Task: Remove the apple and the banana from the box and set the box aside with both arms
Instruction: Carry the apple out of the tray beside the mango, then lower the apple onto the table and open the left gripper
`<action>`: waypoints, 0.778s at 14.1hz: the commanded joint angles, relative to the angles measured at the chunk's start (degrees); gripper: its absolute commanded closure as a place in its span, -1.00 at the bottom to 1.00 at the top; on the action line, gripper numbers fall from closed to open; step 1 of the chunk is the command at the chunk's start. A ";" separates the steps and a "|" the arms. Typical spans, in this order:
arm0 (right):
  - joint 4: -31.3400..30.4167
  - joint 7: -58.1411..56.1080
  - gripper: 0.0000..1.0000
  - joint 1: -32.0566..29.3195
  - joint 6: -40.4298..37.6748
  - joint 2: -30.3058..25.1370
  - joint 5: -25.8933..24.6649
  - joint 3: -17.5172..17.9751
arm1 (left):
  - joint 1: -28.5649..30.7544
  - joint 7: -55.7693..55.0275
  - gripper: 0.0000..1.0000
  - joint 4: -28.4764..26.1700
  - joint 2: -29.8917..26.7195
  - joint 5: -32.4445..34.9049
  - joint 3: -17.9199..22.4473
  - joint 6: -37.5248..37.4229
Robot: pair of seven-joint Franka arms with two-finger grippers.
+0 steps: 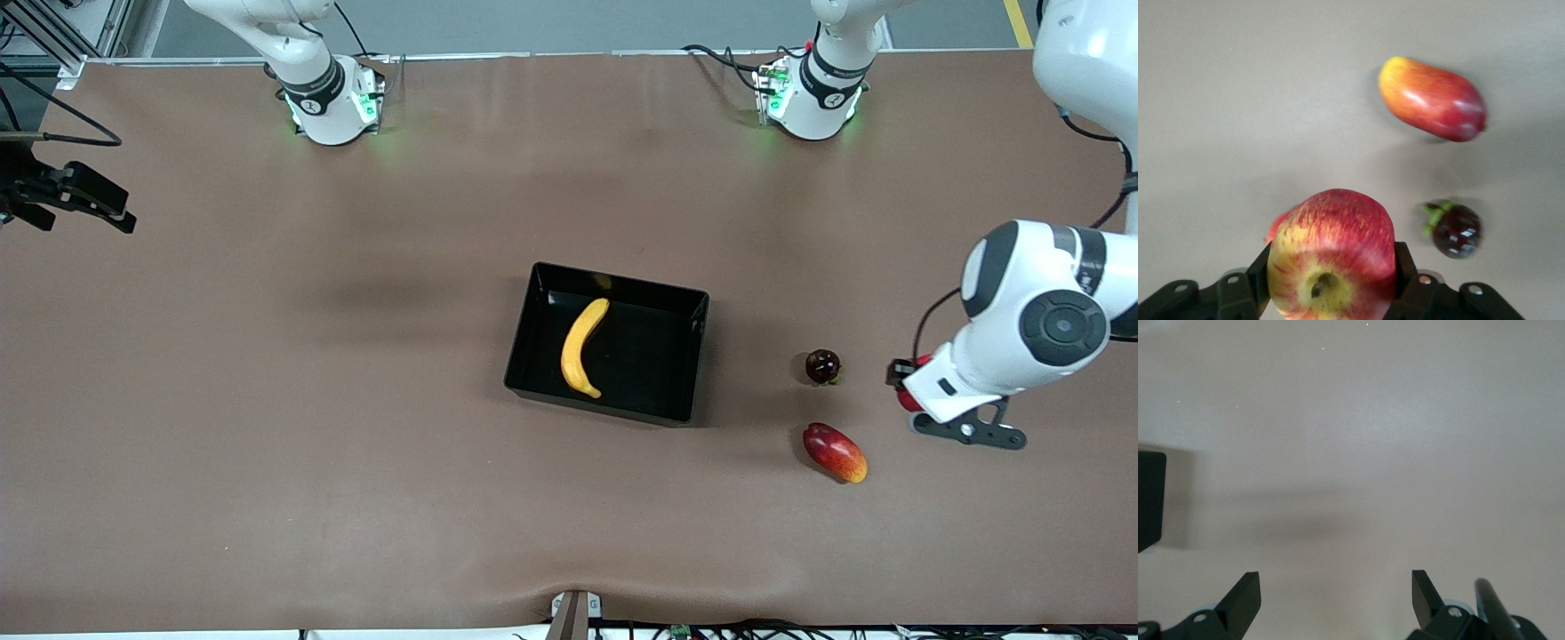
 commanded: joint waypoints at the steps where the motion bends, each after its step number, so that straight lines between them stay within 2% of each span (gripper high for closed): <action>1: 1.04 -0.21 -1.00 -0.91 -0.68 0.52 0.99 0.48 | 3.15 4.67 1.00 0.12 1.67 1.58 -0.61 4.09; 5: 1.04 -0.13 -1.00 -0.91 -0.68 0.52 0.99 0.48 | 5.89 8.56 1.00 0.47 6.59 2.45 -0.35 11.12; 8: 1.04 -0.21 -1.00 -0.91 -0.68 0.52 0.99 0.48 | 5.98 9.61 1.00 0.56 9.58 6.57 0.18 15.08; 11: 1.04 -0.21 -1.00 -0.91 -0.68 0.52 0.99 0.48 | 5.45 9.88 1.00 2.57 12.83 7.20 0.88 16.14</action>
